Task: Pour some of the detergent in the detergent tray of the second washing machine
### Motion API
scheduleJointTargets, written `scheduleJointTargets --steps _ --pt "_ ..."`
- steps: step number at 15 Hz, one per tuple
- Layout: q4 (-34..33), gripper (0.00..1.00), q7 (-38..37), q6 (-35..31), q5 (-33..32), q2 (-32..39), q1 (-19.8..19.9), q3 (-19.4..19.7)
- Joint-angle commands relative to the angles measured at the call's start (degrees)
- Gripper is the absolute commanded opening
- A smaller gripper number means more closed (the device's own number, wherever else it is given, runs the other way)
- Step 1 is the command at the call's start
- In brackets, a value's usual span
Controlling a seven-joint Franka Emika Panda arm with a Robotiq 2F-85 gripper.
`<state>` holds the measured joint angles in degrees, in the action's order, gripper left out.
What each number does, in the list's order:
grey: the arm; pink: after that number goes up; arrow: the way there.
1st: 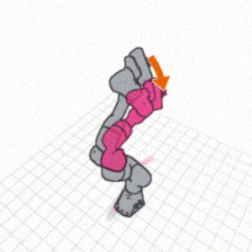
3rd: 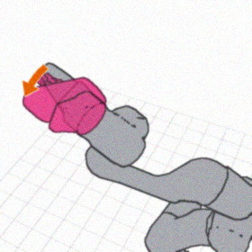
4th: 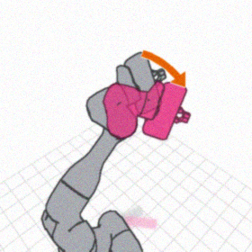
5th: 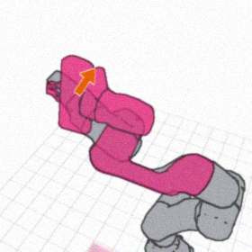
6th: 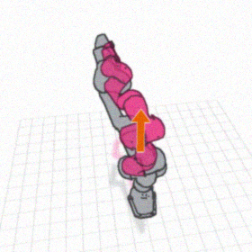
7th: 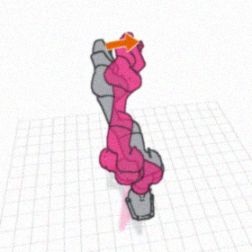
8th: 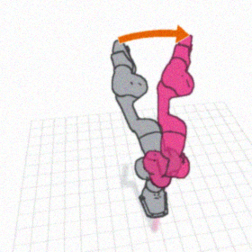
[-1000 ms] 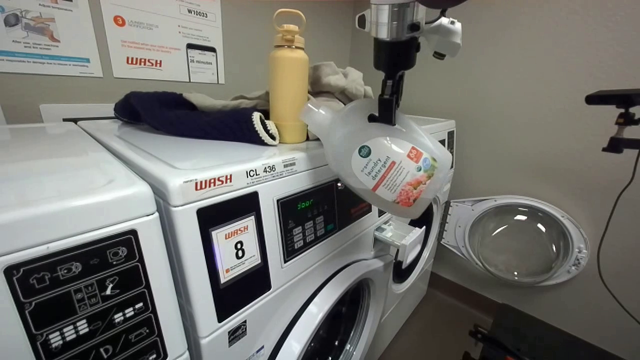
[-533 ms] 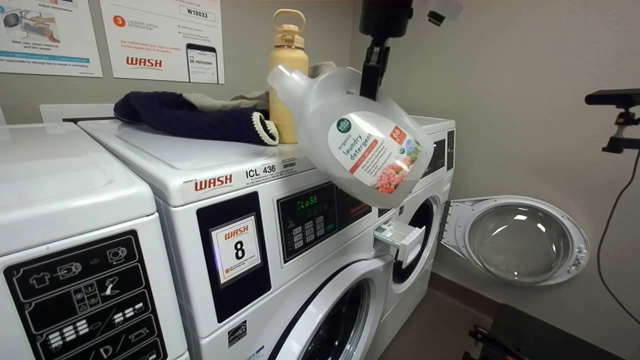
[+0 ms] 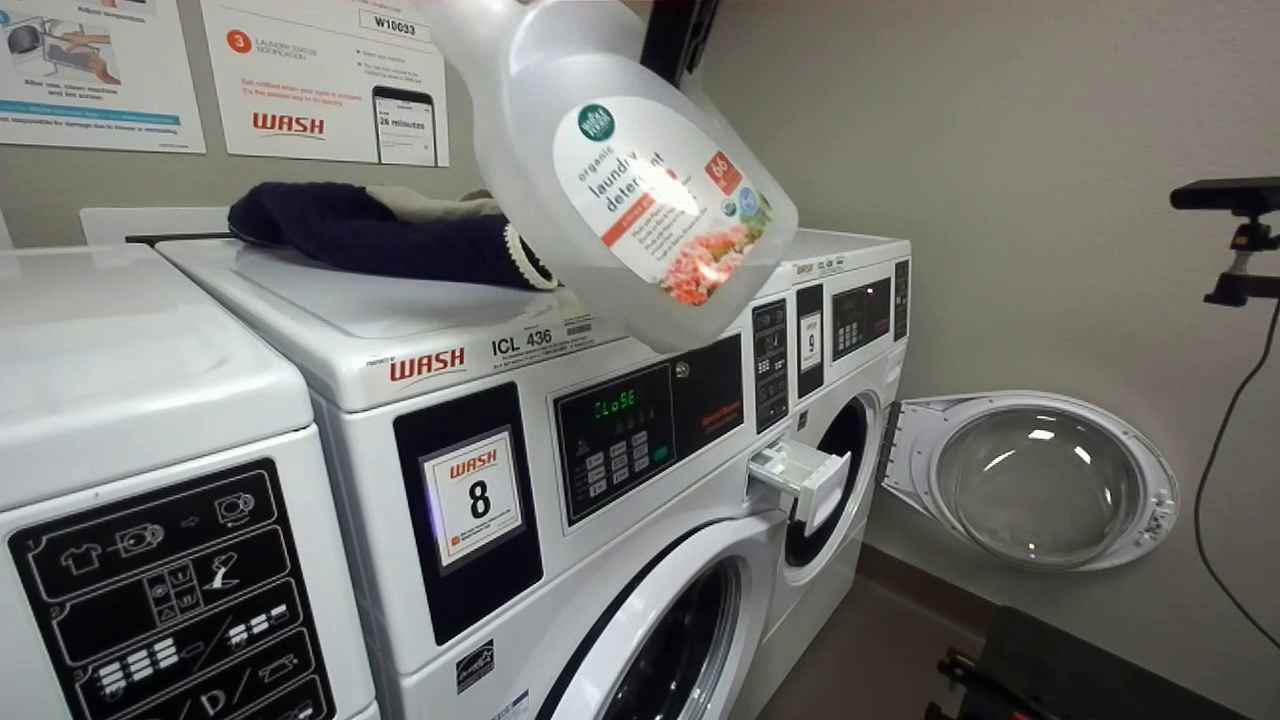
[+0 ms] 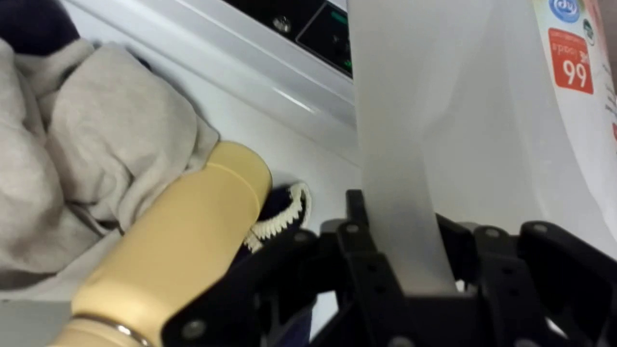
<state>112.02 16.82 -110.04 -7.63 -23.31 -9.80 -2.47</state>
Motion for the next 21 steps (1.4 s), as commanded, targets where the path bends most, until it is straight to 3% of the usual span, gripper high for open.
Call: scheduleJointTargets --steps 1,5,11,16,18,19,20,21 --pt "-7.58 0.09 -0.18 -5.34 3.98 5.27 -0.37 -0.64" --pt "-9.59 0.08 -2.62 -16.79 9.70 11.47 -0.08 -0.73" --pt "-5.57 0.09 -4.61 -37.81 17.23 18.27 1.21 -0.69" --pt "-1.35 0.08 -2.53 -53.23 25.57 20.21 1.30 -0.22" --pt "0.32 0.09 -0.20 -56.59 29.39 19.81 0.95 -0.40" --pt "1.24 0.23 1.38 -57.66 31.06 19.26 0.66 -0.56" --pt "2.11 0.44 2.41 -59.30 31.89 18.80 0.44 -0.65" --pt "2.81 0.51 3.95 -60.36 33.29 18.06 -0.05 -0.84"
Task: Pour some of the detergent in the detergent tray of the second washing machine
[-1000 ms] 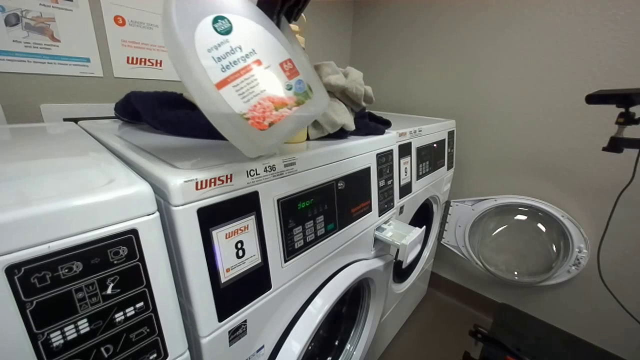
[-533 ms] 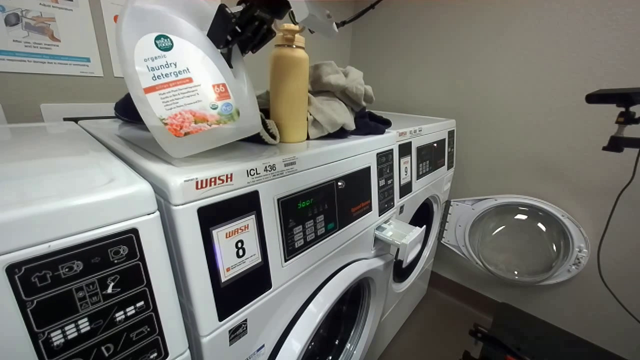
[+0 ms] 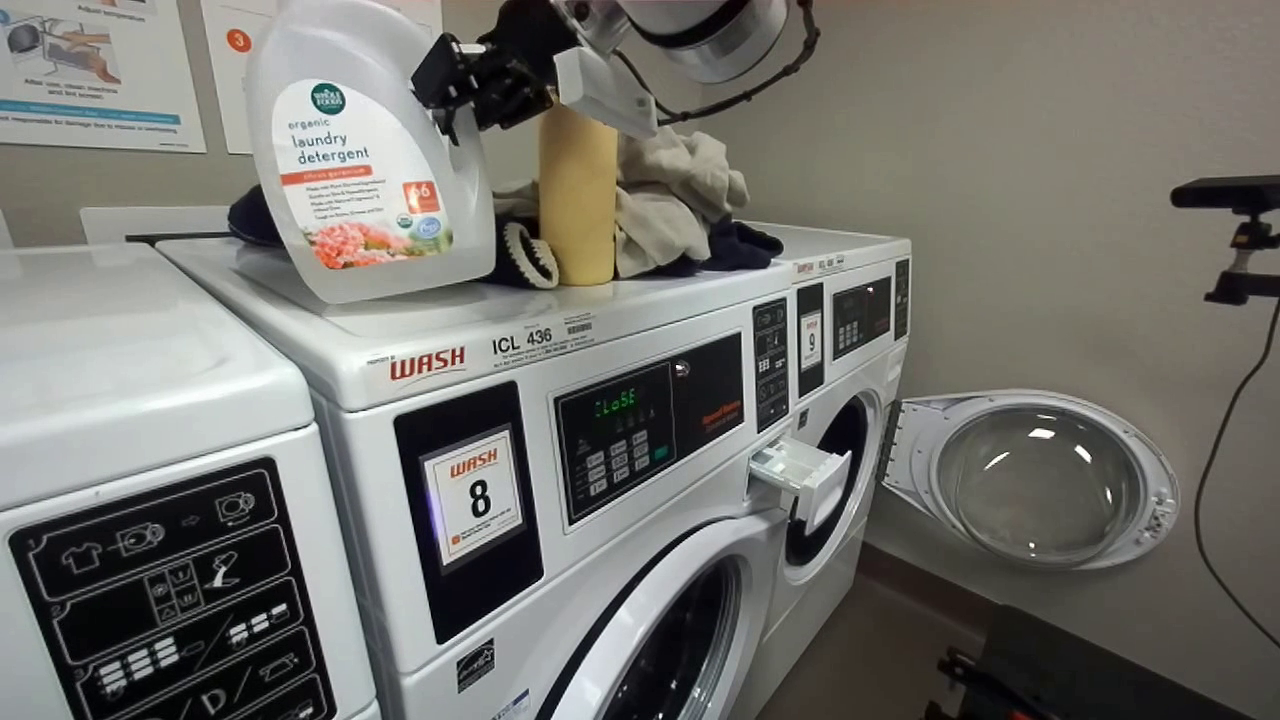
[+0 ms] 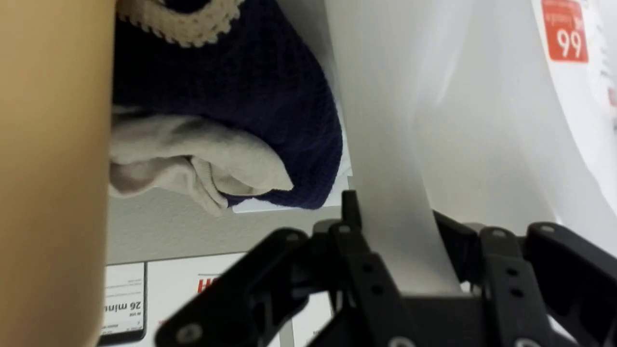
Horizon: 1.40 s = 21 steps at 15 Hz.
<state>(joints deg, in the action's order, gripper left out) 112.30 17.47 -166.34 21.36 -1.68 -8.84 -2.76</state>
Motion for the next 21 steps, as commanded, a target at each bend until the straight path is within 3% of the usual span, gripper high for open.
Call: scheduleJointTargets --steps 1,4,7,13,17,21 --pt "2.91 0.58 4.65 -4.61 5.36 -4.22 -1.40 -0.69" --pt "4.26 0.82 5.89 -5.33 6.33 -6.43 -2.38 -0.82" --pt "5.93 1.00 4.21 -4.28 4.28 -9.36 -2.35 -0.82" --pt "8.53 1.00 0.28 0.91 -3.32 -14.91 0.95 -2.19" --pt "6.58 1.00 -7.02 11.79 -16.07 -17.08 2.39 -2.45" --pt "3.57 1.00 -9.64 23.61 -23.11 -18.77 2.45 -3.05"
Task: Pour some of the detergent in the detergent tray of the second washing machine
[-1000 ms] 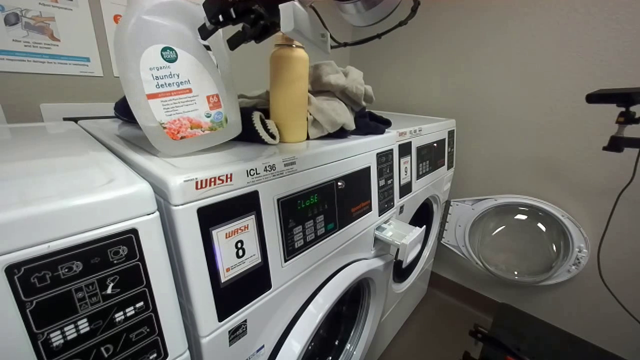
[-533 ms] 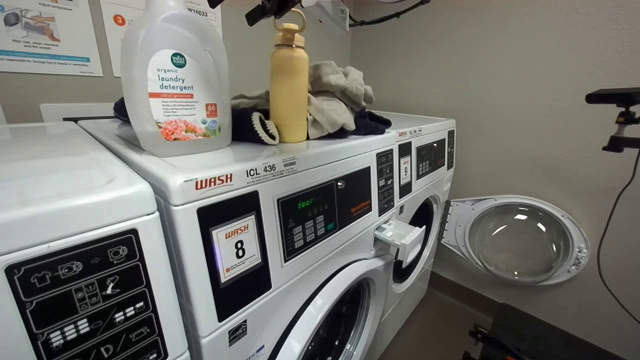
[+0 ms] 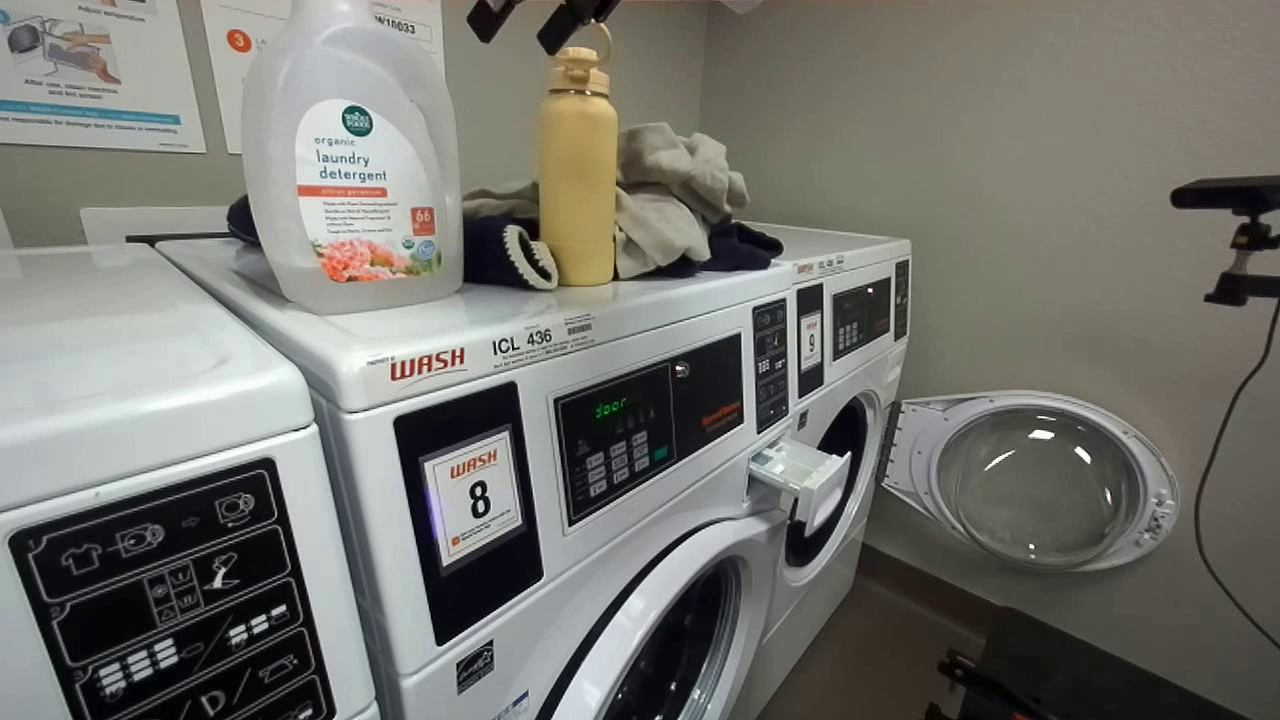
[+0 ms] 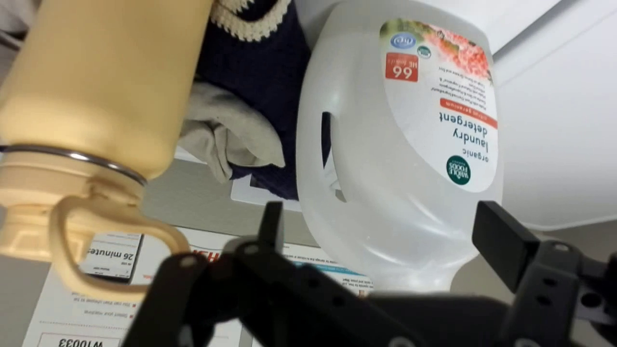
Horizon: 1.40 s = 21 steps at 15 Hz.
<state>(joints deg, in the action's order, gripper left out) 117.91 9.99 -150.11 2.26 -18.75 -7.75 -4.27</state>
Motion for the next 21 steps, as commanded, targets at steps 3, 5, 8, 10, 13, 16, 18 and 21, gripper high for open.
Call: scheduleJointTargets --steps 3,5,8,10,13,16,18,21 --pt "-4.22 1.00 -2.39 13.58 -6.61 -3.14 1.23 -1.64" --pt "-5.17 1.00 -2.47 16.40 -7.69 -4.24 1.46 -1.49" --pt "-6.55 1.00 -1.33 21.22 -7.31 -5.56 1.52 -0.50" --pt "-6.99 1.00 -0.89 23.80 -7.04 -6.51 1.78 0.13" --pt "-6.76 1.00 -1.15 25.79 -7.17 -7.67 2.53 0.61" --pt "-5.97 1.00 -0.98 26.15 -7.02 -8.49 2.91 1.35" --pt "-4.78 1.00 -0.19 24.20 -7.82 -8.97 3.20 1.63" --pt "-3.37 1.00 -0.97 23.09 -8.89 -9.53 3.93 1.60"
